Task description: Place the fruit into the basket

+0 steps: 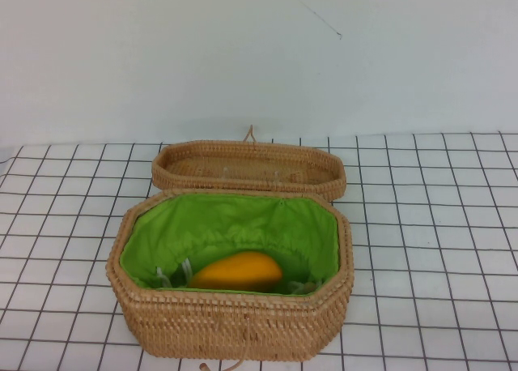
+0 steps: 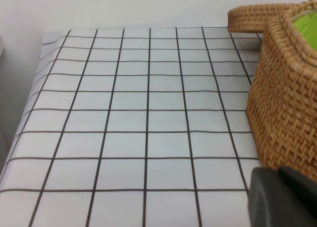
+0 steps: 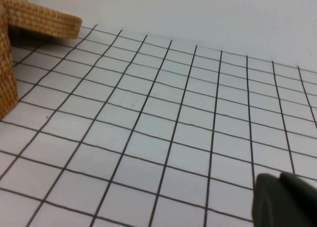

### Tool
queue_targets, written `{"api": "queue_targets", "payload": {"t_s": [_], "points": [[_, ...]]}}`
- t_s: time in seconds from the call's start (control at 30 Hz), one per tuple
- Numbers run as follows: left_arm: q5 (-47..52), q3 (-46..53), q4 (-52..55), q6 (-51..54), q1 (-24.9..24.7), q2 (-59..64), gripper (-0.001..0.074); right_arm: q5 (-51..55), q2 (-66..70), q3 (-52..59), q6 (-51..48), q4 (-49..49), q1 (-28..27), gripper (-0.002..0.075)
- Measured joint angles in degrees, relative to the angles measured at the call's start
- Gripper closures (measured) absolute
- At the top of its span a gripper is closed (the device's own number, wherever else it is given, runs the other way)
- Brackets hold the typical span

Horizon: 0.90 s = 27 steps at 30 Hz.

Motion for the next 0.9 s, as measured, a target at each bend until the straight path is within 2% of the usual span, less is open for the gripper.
{"api": "queue_targets", "payload": {"t_s": [0.9], "points": [[0.0,0.0,0.0,0.0,0.0,0.0,0.0738,0.0,0.0,-0.1,0.0,0.0,0.0,0.0728]]}}
